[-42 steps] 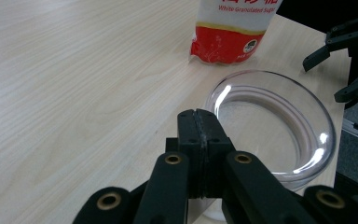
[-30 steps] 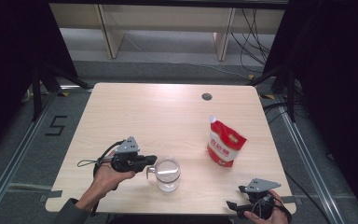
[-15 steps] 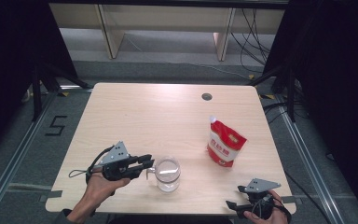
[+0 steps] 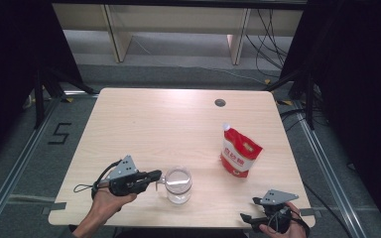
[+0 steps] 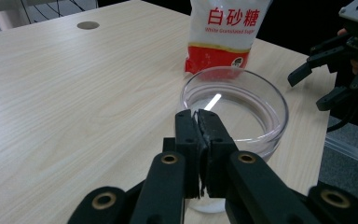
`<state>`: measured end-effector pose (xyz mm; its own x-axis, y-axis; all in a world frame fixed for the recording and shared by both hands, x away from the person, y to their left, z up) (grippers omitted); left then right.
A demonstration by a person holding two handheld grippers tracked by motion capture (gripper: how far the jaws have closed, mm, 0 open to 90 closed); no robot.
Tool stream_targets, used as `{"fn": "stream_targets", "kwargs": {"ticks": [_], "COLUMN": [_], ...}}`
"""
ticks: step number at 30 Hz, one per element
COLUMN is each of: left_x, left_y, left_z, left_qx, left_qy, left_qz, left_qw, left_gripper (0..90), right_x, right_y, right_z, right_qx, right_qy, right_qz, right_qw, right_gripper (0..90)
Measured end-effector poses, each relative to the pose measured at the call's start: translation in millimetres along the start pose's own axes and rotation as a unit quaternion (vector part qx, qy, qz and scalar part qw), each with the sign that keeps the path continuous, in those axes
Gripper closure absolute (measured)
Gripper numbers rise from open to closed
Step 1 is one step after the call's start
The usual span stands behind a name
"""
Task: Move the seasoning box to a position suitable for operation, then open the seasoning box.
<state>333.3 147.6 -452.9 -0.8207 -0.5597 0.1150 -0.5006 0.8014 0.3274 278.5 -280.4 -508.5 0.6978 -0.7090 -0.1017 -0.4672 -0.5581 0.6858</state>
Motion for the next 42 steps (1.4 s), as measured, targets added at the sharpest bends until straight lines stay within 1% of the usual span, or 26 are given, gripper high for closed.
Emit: {"fn": "stream_targets", "kwargs": {"ticks": [3, 4, 5, 6, 9, 10, 13, 14, 18, 20, 22, 23, 24, 25, 26, 27, 31, 32, 33, 34, 36, 37, 38, 39, 40, 42], "left_x": [-0.5, 0.6, 0.1, 0.1, -0.2, -1.0, -2.1, -1.6, -2.4, -1.6, -1.1, -1.3, -1.0, 0.8, 0.4, 0.6, 1.2, 1.2, 1.3, 1.5, 2.0, 2.1, 2.7, 3.1, 2.9, 2.9], "left_y": [0.9, 0.4, 0.4, 0.4, 0.4, 0.6, 0.6, 0.7, 0.4, 0.7, 1.0, 0.9, 0.9, 0.9, 0.5, 0.6, 1.0, 1.1, 1.0, 1.0, 1.2, 1.2, 1.6, 2.1, 1.4, 2.3], "left_z": [-0.2, 0.6, 0.6, 0.6, 0.9, 0.9, 1.1, 1.3, 1.7, 1.9, 1.8, 1.7, 1.8, 2.4, 2.6, 2.6, 2.8, 2.8, 2.9, 3.1, 3.4, 3.6, 3.6, 3.6, 4.0, 4.3], "left_qx": [-0.005, -0.002, -0.002, -0.002, -0.002, -0.001, 0.000, 0.001, 0.005, 0.004, 0.002, 0.003, 0.004, 0.004, 0.006, 0.007, 0.005, 0.005, 0.006, 0.006, 0.006, 0.007, 0.006, 0.004, 0.008, 0.005], "left_qy": [-0.001, 0.014, 0.013, 0.013, 0.012, 0.005, 0.001, 0.004, 0.000, 0.001, 0.000, -0.005, -0.006, 0.007, 0.005, 0.005, -0.001, -0.001, 0.001, 0.001, -0.001, -0.003, -0.003, -0.005, -0.006, -0.005], "left_qz": [-0.006, -0.009, -0.009, -0.010, -0.012, -0.012, -0.009, -0.012, -0.007, -0.010, -0.010, -0.008, -0.009, -0.013, -0.009, -0.009, -0.010, -0.010, -0.010, -0.010, -0.012, -0.012, -0.015, -0.015, -0.012, -0.016], "left_qw": [1.0000, 0.9999, 0.9999, 0.9999, 0.9999, 0.9999, 1.0000, 0.9999, 1.0000, 0.9999, 0.9999, 0.9999, 0.9999, 0.9999, 0.9999, 0.9999, 0.9999, 0.9999, 0.9999, 0.9999, 0.9999, 0.9999, 0.9999, 0.9999, 0.9999, 0.9999], "left_gripper": [89.0, 89.0, 89.1, 89.1, 89.2, 89.3, 89.3, 89.3, 89.3, 89.3, 89.3, 89.3, 89.3, 89.3, 89.3, 89.3, 89.3, 89.3, 89.3, 89.3, 89.3, 89.3, 89.3, 89.3, 89.3, 89.3], "right_x": [-0.2, -0.2, -0.9, -0.1, 0.6, 0.6, 1.4, 1.4, 1.3, 1.0, 1.8, 1.8, 1.8, 1.3, 1.0, 1.4, 1.0, 1.1, 0.0, 0.5, 0.3, 1.0, -1.2, 0.2, -0.9, -3.1], "right_y": [0.1, 0.1, 0.3, 0.1, 0.3, 0.5, 1.1, 1.3, 1.2, 1.6, 1.0, 1.1, 0.9, 1.2, 1.3, 1.0, 1.3, 1.4, 1.4, 1.6, 1.9, 1.6, 1.2, 1.1, 1.6, 1.8], "right_z": [0.1, 0.1, 0.2, 0.0, 0.4, 0.6, 1.0, 1.2, 1.2, 1.2, 1.1, 1.0, 0.9, 0.8, 0.7, 0.6, 0.1, 0.0, 0.2, 0.1, 0.1, -0.1, -0.3, -1.1, -2.1, -4.0], "right_qx": [0.001, 0.001, 0.000, 0.002, 0.002, 0.003, 0.005, 0.005, 0.005, 0.002, 0.004, 0.004, 0.004, 0.001, 0.001, 0.004, 0.006, 0.006, 0.004, 0.001, 0.003, 0.007, 0.010, 0.013, 0.015, 0.020], "right_qy": [0.002, 0.002, 0.000, 0.006, 0.007, 0.008, 0.014, 0.013, 0.012, 0.009, 0.012, 0.011, 0.012, 0.008, 0.008, 0.013, 0.014, 0.011, 0.003, 0.004, 0.003, 0.010, 0.001, 0.013, 0.008, 0.003], "right_qz": [-0.001, -0.001, -0.002, -0.003, -0.003, -0.003, -0.003, -0.001, -0.001, 0.001, 0.000, -0.001, 0.000, 0.000, 0.000, -0.001, 0.000, -0.001, -0.002, -0.001, -0.002, -0.001, -0.002, -0.002, -0.003, -0.007], "right_qw": [1.0000, 1.0000, 1.0000, 1.0000, 1.0000, 1.0000, 0.9999, 0.9999, 0.9999, 1.0000, 0.9999, 0.9999, 0.9999, 1.0000, 1.0000, 0.9999, 0.9999, 0.9999, 1.0000, 1.0000, 1.0000, 0.9999, 0.9999, 0.9998, 0.9999, 0.9998], "right_gripper": [26.3, 26.3, 26.3, 26.3, 26.3, 26.3, 26.3, 26.2, 26.3, 26.3, 26.3, 26.3, 26.2, 26.3, 26.3, 26.3, 26.3, 26.2, 26.3, 26.3, 26.3, 26.3, 26.3, 26.3, 26.4, 27.5]}}
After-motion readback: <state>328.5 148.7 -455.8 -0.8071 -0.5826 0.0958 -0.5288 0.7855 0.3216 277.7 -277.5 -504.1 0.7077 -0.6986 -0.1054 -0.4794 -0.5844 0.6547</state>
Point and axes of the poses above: each handheld gripper's, and its own axes: y roughly backward along the jaws, z roughly out of its underside, x roughly to its right, the point moved 1 cm from there along -y, roughly forward along the jaws, and after that the axes turned 4 degrees about x, right-handed, at the moved point
